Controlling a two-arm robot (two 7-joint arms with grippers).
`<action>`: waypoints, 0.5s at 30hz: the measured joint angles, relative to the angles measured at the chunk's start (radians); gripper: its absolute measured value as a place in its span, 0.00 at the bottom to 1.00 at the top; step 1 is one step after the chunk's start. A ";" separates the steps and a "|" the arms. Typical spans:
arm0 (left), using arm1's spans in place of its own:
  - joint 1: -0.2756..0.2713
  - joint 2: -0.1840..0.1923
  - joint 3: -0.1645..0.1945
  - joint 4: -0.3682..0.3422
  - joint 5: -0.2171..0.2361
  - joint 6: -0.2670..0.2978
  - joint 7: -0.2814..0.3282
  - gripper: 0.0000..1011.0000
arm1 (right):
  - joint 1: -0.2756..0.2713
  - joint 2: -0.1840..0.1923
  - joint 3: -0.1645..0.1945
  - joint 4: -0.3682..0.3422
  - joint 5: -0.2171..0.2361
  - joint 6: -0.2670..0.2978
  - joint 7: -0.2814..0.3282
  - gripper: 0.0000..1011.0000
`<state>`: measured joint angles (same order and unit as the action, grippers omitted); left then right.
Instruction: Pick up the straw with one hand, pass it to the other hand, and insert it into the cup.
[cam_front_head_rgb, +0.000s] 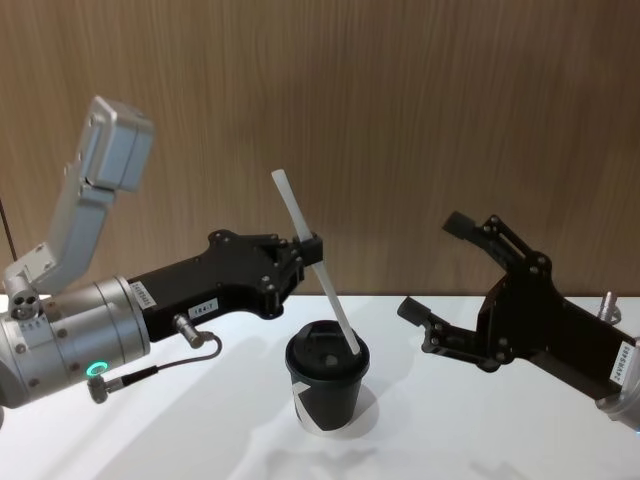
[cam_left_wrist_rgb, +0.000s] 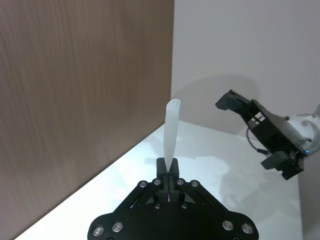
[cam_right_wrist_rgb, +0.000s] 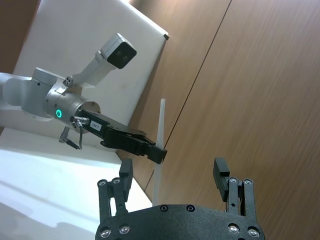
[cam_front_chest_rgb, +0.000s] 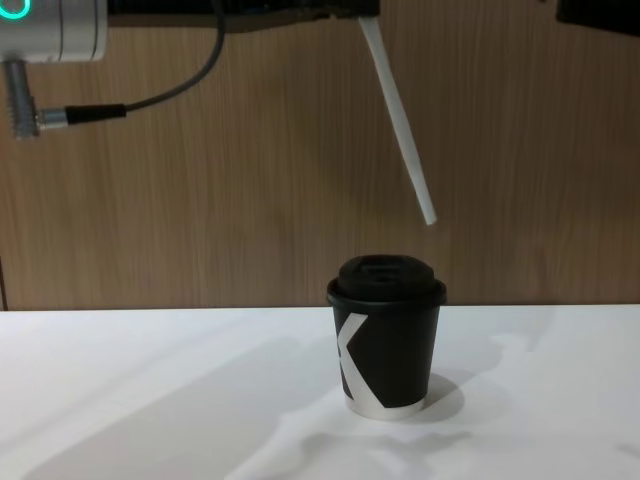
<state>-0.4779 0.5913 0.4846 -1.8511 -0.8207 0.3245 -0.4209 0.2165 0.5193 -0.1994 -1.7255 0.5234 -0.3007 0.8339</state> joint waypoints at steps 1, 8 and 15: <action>-0.001 0.003 0.003 -0.002 0.007 0.000 0.007 0.01 | 0.000 0.000 0.000 0.000 0.000 0.000 0.000 0.99; -0.004 0.014 0.018 -0.004 0.039 0.000 0.032 0.01 | 0.000 0.000 0.000 0.000 0.000 0.000 0.000 0.99; -0.003 0.018 0.031 -0.003 0.072 -0.002 0.053 0.01 | 0.000 0.000 0.000 0.000 0.000 0.000 0.000 0.99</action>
<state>-0.4810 0.6092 0.5156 -1.8541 -0.7487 0.3222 -0.3674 0.2165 0.5193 -0.1994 -1.7255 0.5234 -0.3007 0.8339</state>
